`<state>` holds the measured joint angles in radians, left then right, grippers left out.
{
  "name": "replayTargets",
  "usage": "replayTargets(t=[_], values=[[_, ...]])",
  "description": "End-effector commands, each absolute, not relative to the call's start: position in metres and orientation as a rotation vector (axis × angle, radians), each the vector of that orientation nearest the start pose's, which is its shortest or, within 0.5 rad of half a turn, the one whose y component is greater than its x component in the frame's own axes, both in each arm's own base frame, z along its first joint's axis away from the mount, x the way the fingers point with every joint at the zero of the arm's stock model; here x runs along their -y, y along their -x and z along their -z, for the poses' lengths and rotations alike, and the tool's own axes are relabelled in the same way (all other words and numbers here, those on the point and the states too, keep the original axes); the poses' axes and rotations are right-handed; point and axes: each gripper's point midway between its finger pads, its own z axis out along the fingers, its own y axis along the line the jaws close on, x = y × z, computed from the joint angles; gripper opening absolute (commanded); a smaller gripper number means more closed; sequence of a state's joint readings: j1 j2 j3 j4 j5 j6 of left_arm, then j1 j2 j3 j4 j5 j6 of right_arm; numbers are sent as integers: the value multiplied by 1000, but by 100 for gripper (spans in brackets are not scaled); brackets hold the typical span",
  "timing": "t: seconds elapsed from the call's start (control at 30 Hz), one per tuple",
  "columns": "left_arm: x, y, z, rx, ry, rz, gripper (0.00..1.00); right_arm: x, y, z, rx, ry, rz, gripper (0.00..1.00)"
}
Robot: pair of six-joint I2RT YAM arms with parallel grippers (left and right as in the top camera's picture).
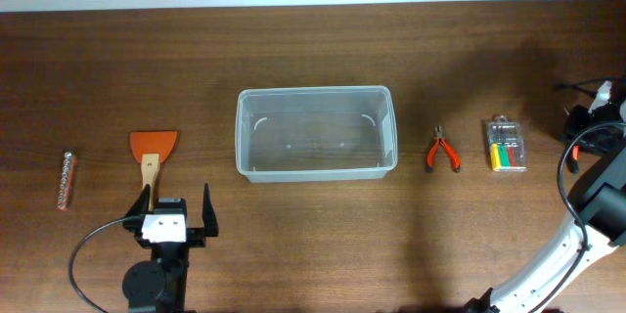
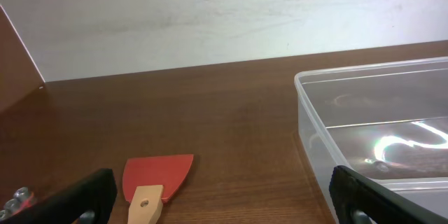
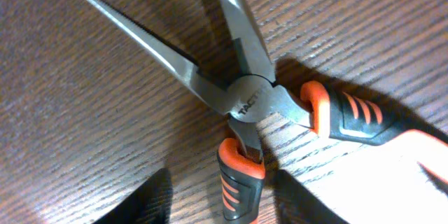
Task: Pack container
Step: 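Lower the right gripper and grasp the needle-nose pliers at the handle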
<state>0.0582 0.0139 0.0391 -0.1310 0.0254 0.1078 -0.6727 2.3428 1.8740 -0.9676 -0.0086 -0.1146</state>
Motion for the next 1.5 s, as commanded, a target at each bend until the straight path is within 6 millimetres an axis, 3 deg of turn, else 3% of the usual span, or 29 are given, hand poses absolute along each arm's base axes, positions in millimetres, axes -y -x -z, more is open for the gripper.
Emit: replayTargets(t=[0.0,0.3,1.1,1.3,1.47], values=[[-9,-244,-156,-1675,-54,-96,99,298,-380,6,-2908,-827,50,39],[-9,-244,-156,-1675,-54,-96,99,298,-380,6,-2908,-827,50,25],[-9,-244,-156,-1675,-54,-96,99,301,-386,-1,-2878,-864,58,11],[-9,-244,-156,-1675,-54,-96,99,307,-394,-20,-2852,-855,73,4],[-9,-244,-156,-1675,-54,-97,99,315,-408,-54,-2803,-833,101,4]])
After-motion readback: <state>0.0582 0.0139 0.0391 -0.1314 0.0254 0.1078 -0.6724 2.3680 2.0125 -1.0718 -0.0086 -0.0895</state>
